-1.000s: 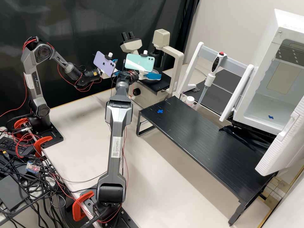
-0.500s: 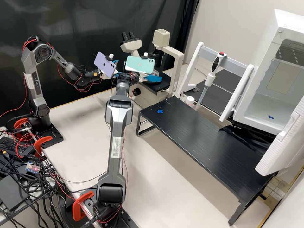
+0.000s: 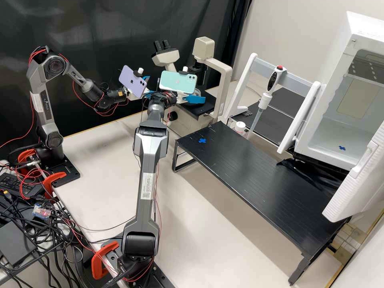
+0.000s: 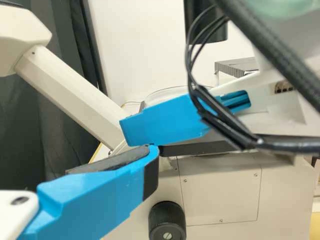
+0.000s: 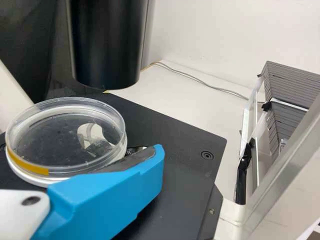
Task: Move the petri dish to the bench
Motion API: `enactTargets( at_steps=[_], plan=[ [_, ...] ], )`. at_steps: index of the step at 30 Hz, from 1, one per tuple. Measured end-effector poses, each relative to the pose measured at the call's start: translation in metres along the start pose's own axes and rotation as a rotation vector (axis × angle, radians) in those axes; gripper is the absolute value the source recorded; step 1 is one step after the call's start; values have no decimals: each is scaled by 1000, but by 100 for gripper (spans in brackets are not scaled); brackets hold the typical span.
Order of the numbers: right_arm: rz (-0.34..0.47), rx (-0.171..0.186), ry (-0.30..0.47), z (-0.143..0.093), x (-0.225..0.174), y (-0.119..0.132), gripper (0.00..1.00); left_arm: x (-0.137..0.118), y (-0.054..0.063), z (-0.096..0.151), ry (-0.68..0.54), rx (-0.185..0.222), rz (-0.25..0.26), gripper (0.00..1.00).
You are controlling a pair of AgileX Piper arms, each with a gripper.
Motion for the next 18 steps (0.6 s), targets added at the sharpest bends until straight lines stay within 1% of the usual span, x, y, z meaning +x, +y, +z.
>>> enactTargets(
  at_steps=[3,18],
  plan=[
    [-2,-1,-2,0,-2,1,0,0,0,0,0,8,0,100],
    [-6,-3,3,-1,-4,3,0,0,0,0,0,8,0,100]
  ],
)
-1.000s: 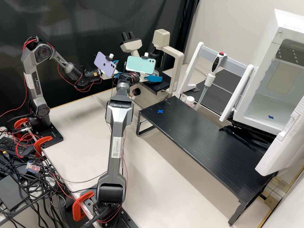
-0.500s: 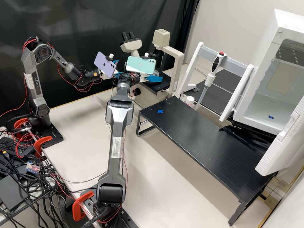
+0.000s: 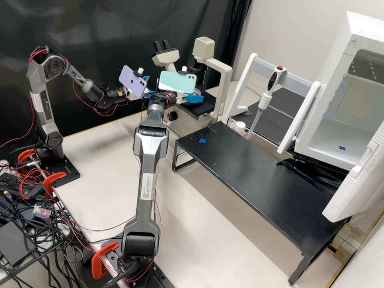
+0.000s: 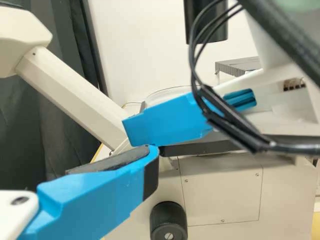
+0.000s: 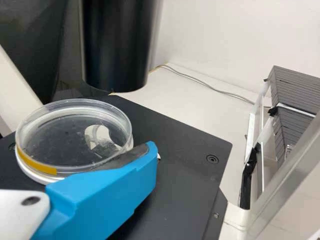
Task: Move the petri dish to the bench
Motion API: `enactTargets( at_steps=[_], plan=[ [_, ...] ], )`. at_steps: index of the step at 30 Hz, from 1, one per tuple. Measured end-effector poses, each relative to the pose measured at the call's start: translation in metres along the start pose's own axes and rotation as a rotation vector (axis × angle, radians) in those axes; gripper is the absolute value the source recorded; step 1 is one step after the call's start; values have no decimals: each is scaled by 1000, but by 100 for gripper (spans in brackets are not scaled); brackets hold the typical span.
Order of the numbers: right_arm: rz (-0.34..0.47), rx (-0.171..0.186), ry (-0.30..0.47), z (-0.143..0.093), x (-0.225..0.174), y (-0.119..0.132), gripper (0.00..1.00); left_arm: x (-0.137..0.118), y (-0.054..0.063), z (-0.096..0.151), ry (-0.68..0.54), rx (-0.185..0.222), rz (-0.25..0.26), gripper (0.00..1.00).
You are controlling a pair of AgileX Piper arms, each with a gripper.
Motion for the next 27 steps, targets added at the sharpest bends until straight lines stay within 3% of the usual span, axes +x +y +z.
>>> enactTargets(
  at_steps=[7,27],
  plan=[
    [-7,-23,13,-2,-1,0,0,0,0,0,0,0,0,100],
    [-37,-25,30,-1,-6,-1,0,0,0,0,0,7,0,100]
  ],
)
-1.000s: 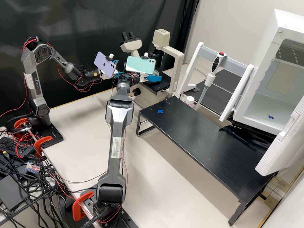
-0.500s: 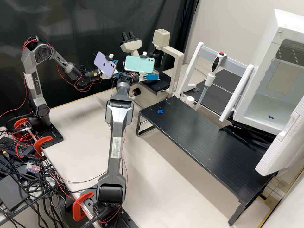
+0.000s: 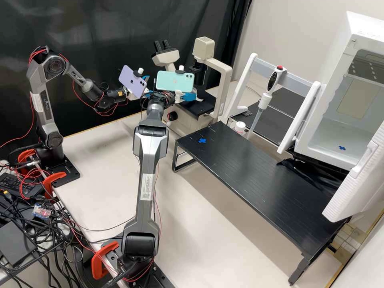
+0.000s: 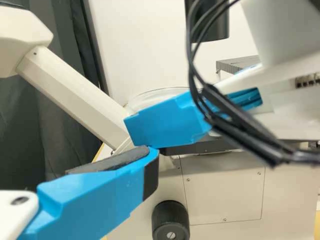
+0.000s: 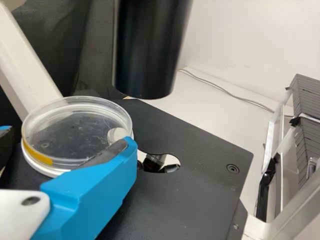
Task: Move the petri dish to the bench
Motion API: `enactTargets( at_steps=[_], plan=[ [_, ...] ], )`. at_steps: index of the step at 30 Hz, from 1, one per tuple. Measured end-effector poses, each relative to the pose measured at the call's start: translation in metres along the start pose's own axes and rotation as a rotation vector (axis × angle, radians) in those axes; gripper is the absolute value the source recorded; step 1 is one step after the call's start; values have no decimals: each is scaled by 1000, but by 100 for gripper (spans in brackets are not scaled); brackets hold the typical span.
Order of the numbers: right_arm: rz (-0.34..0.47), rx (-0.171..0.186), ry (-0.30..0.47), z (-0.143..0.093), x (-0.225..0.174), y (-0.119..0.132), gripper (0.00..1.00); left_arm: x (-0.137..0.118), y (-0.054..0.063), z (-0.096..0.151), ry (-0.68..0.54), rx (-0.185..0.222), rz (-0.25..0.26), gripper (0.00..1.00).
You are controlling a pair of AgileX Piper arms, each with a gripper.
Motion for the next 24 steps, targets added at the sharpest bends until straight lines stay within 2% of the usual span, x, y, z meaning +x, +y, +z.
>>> enactTargets(
  at_steps=[18,24],
  plan=[
    [-7,0,13,-2,-1,-1,0,0,0,0,0,0,0,100],
    [-50,4,-6,7,-11,-5,0,0,0,0,0,2,0,100]
  ],
)
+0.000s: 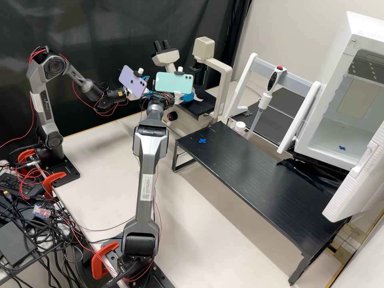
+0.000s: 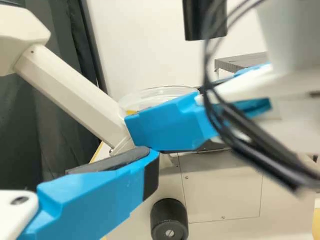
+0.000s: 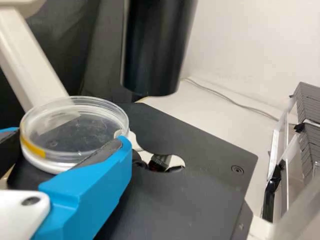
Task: Move the petri dish to the bench
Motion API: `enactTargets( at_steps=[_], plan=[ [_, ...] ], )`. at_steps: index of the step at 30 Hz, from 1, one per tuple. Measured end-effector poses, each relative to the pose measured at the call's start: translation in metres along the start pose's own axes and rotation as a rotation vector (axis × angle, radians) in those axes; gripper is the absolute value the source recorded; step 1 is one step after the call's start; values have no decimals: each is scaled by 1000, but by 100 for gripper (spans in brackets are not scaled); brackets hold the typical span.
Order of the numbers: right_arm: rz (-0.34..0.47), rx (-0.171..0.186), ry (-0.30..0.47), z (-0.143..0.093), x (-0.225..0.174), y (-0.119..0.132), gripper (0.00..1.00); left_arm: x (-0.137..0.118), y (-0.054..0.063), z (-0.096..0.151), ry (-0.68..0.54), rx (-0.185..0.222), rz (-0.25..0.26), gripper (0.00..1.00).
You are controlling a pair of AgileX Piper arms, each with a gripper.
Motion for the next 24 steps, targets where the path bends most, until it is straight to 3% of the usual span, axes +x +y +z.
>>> enactTargets(
  at_steps=[5,11,12,24],
  plan=[
    [-8,3,-2,2,-10,3,0,0,0,1,-9,8,-1,100],
    [66,16,-80,10,-21,24,0,0,1,1,-13,10,6,100],
    [73,24,-91,11,-24,26,100,0,1,1,-13,10,6,100],
    [76,18,-120,18,-36,29,100,0,1,1,-13,10,6,100]
  ],
)
